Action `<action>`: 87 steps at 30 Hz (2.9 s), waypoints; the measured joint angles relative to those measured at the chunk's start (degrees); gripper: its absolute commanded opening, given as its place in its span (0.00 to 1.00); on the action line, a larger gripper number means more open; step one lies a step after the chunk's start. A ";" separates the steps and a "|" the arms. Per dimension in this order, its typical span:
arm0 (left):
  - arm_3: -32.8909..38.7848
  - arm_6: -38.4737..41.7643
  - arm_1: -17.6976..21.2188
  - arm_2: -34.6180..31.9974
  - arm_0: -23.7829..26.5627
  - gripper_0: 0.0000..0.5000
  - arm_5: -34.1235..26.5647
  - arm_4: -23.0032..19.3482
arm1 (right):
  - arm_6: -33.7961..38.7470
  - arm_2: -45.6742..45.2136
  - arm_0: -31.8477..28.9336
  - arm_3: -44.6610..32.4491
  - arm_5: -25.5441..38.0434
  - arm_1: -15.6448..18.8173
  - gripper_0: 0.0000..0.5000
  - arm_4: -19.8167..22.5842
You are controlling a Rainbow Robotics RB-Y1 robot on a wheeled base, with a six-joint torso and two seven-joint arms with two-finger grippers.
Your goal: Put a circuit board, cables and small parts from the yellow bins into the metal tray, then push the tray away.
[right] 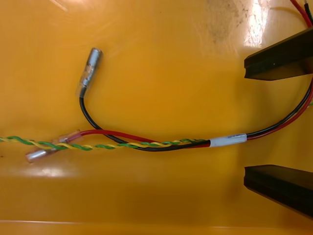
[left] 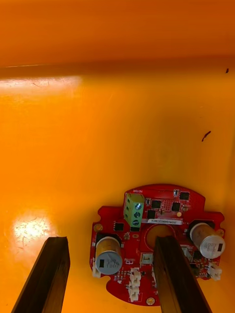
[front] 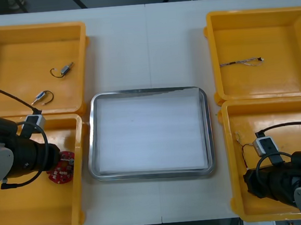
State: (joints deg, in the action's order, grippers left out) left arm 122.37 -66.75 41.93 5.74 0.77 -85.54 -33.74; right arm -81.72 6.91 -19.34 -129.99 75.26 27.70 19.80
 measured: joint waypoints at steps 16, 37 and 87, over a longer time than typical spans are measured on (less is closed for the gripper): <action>-2.96 0.01 -0.10 0.56 -1.02 1.00 3.36 0.26 | -0.74 0.75 0.00 2.57 -5.11 0.01 0.59 -0.01; -3.37 0.02 -0.12 1.33 -1.70 0.00 3.87 0.79 | -4.00 1.47 0.75 2.20 -3.48 2.03 0.00 0.08; 7.37 11.27 2.62 -10.58 15.21 0.00 -23.96 -18.16 | -4.03 -23.10 18.15 -18.27 34.51 20.28 0.00 36.04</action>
State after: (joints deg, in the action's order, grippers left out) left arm 129.74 -55.48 44.54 -4.84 15.98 -109.50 -51.89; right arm -85.74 -16.20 -1.18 -148.26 109.77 47.98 55.84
